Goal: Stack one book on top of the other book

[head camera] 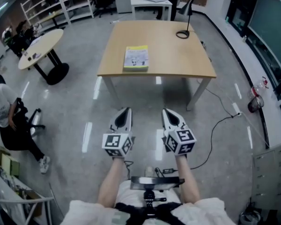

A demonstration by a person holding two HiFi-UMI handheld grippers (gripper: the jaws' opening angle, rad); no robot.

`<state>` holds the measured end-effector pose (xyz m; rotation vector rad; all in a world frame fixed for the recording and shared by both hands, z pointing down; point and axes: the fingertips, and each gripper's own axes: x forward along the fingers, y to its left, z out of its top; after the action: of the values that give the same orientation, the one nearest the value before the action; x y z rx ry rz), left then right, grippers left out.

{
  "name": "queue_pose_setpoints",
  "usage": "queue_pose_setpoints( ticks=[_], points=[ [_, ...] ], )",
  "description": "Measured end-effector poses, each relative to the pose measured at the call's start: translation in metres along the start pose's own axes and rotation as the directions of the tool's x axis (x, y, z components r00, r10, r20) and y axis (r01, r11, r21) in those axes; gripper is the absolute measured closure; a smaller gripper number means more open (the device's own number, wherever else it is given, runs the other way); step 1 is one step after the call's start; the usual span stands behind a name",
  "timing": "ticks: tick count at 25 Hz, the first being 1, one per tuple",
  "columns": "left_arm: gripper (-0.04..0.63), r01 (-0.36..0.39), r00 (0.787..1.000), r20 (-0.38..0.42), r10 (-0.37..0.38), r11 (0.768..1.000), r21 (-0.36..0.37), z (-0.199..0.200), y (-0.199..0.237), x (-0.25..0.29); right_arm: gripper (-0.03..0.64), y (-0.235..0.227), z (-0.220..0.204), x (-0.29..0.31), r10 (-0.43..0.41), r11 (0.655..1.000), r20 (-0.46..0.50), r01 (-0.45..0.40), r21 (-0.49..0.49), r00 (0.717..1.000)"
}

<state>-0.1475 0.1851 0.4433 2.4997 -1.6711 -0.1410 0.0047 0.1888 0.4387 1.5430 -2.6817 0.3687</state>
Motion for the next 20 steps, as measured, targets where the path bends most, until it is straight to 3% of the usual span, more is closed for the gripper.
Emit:
queue_pose_setpoints(
  ticks=[13,20],
  points=[
    [0.581,0.069,0.997,0.024,-0.069,0.998,-0.003,0.01,-0.022,-0.148,0.618,0.111,-0.032,-0.109,-0.057,0.998,0.003,0.057,-0.005,0.998],
    [0.581,0.065,0.998,-0.005,-0.065,0.998,-0.009,-0.004,-0.04,-0.183,0.618,0.128,-0.045,-0.145,-0.055,0.998,-0.001,0.055,0.037,0.998]
  ],
)
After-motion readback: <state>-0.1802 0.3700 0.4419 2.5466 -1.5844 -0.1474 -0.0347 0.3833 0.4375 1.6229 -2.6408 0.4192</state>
